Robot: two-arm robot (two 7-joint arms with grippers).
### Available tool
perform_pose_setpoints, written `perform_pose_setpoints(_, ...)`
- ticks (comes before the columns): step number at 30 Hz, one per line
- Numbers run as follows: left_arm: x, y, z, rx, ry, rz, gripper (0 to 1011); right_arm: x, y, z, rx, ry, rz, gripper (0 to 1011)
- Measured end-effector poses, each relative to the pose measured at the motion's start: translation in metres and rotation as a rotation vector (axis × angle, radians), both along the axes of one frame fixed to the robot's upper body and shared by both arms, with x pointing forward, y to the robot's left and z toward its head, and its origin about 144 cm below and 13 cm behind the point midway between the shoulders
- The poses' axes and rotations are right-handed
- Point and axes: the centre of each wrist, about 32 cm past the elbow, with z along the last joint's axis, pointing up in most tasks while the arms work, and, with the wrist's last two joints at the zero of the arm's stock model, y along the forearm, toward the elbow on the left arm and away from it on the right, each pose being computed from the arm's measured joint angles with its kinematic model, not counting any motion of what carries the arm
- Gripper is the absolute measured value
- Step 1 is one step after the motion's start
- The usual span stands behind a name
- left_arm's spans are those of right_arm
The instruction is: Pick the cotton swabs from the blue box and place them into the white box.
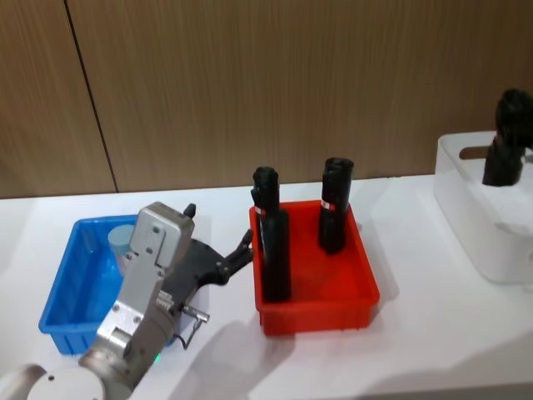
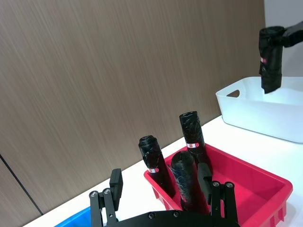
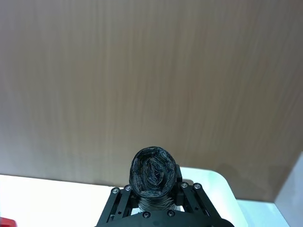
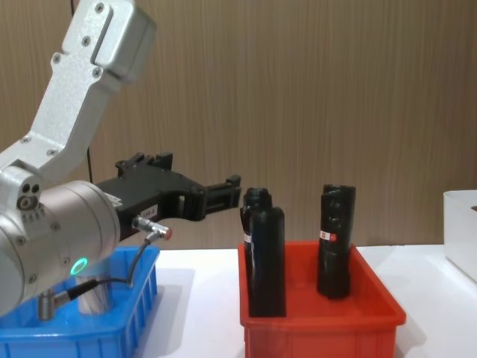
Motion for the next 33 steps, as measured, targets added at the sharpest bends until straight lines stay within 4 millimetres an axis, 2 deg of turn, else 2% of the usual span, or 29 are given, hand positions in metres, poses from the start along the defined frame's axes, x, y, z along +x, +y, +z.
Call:
perform_pose_setpoints(16, 0.000, 0.000, 0.000, 0.000, 0.000, 0.000, 1004, 0.022, -0.018, -0.029, 0.004, 0.094, -0.072, 381)
perform_pose_setpoints(20, 0.000, 0.000, 0.000, 0.000, 0.000, 0.000, 1004, 0.025, -0.020, -0.033, 0.008, 0.108, -0.082, 473)
perform_pose_setpoints(21, 0.000, 0.000, 0.000, 0.000, 0.000, 0.000, 1004, 0.025, -0.021, -0.034, 0.008, 0.110, -0.083, 539)
perform_pose_setpoints(25, 0.000, 0.000, 0.000, 0.000, 0.000, 0.000, 1004, 0.026, -0.022, -0.036, 0.011, 0.114, -0.087, 640)
perform_pose_setpoints(27, 0.000, 0.000, 0.000, 0.000, 0.000, 0.000, 1004, 0.026, -0.023, -0.037, 0.013, 0.115, -0.089, 736)
perform_pose_setpoints(28, 0.000, 0.000, 0.000, 0.000, 0.000, 0.000, 1004, 0.026, -0.023, -0.037, 0.013, 0.114, -0.090, 736)
perform_pose_setpoints(30, 0.000, 0.000, 0.000, 0.000, 0.000, 0.000, 1004, 0.026, -0.023, -0.037, 0.014, 0.113, -0.089, 832)
perform_pose_setpoints(33, 0.000, 0.000, 0.000, 0.000, 0.000, 0.000, 1004, 0.025, -0.024, -0.038, 0.018, 0.111, -0.088, 882)
